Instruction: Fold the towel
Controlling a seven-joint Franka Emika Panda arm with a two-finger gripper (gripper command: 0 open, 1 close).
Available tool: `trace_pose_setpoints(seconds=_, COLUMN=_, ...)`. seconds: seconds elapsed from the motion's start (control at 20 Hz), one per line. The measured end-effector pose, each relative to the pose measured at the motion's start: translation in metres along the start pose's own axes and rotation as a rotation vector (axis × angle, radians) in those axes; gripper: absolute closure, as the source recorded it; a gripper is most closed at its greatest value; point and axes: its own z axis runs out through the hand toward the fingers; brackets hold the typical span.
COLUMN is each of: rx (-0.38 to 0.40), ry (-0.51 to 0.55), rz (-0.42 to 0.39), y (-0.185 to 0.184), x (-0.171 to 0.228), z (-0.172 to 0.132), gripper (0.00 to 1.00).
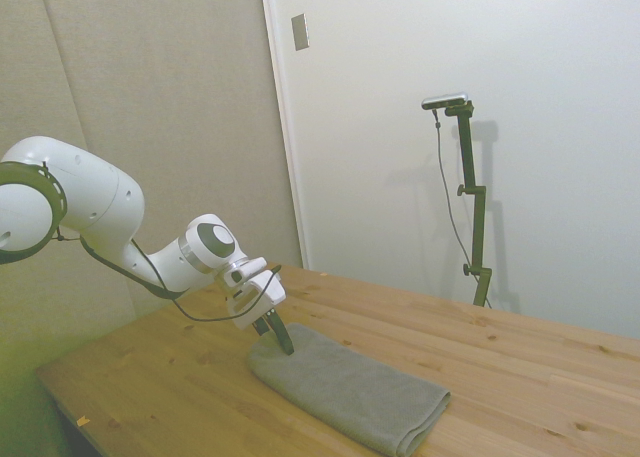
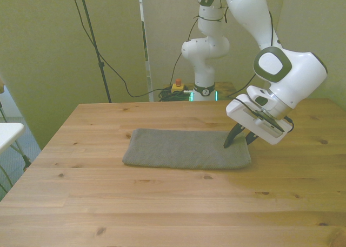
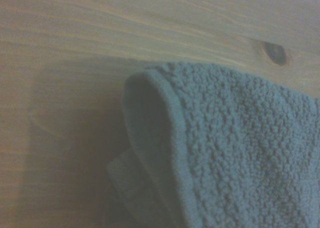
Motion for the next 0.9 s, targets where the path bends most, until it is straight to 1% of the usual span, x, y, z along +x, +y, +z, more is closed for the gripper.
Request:
trace_pose_setpoints(seconds=0.2, rx=0.008, ry=0.002, rz=0.007, y=0.003, x=0.003, z=-0.003, gripper=1.0)
trace_pose_setpoints(seconds=0.35, rx=0.023, ry=0.01, rz=0.029, y=0.013, x=0.013, z=-0.014, gripper=1.0)
trace_pose_setpoints(seconds=0.6, rx=0.043, ry=0.02, rz=0.074, y=0.038, x=0.033, z=-0.03, gripper=1.0)
trace_pose_setpoints(seconds=0.9, rx=0.062, ry=0.012, rz=0.128, y=0.073, x=0.058, z=-0.03, gripper=1.0)
